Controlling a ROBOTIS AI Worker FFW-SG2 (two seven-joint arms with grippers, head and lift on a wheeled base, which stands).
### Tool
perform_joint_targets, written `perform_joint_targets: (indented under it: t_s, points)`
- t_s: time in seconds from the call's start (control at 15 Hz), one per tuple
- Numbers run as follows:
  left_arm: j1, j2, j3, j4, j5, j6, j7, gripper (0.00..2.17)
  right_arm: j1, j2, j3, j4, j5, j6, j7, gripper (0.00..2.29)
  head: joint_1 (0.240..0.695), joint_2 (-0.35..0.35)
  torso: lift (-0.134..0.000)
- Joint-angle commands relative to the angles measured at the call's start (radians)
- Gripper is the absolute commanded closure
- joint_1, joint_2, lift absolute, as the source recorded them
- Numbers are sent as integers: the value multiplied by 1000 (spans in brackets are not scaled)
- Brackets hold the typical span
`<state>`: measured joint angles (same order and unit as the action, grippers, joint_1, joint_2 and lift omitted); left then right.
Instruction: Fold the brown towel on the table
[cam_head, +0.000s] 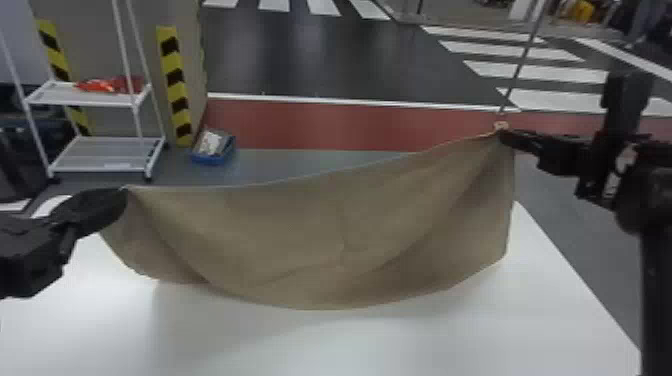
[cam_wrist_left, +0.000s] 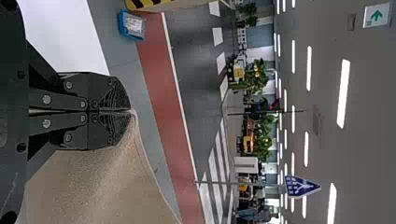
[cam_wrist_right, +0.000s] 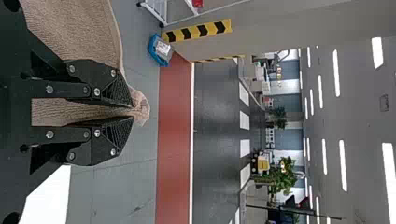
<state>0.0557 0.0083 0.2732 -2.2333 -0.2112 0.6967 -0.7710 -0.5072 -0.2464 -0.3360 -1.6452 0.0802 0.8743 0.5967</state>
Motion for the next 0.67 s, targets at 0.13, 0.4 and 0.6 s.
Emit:
perform_joint_targets:
  t_s: [0.13,0.4,0.6]
  points:
    - [-320,27,-85,365,-106,-136,16,2142,-202,4,69,225,67,-56,-37,967,493,-138,-124]
    - [-507,44,-83,544,-120,-203,30,2142,-349,-13,60,383,109,-188,-71,967,395,-130,-124]
    - [-510,53,-66,541,-116,-253,15,2142,-340,-51,49,400,87,-197,-57,967,326,-142,-124]
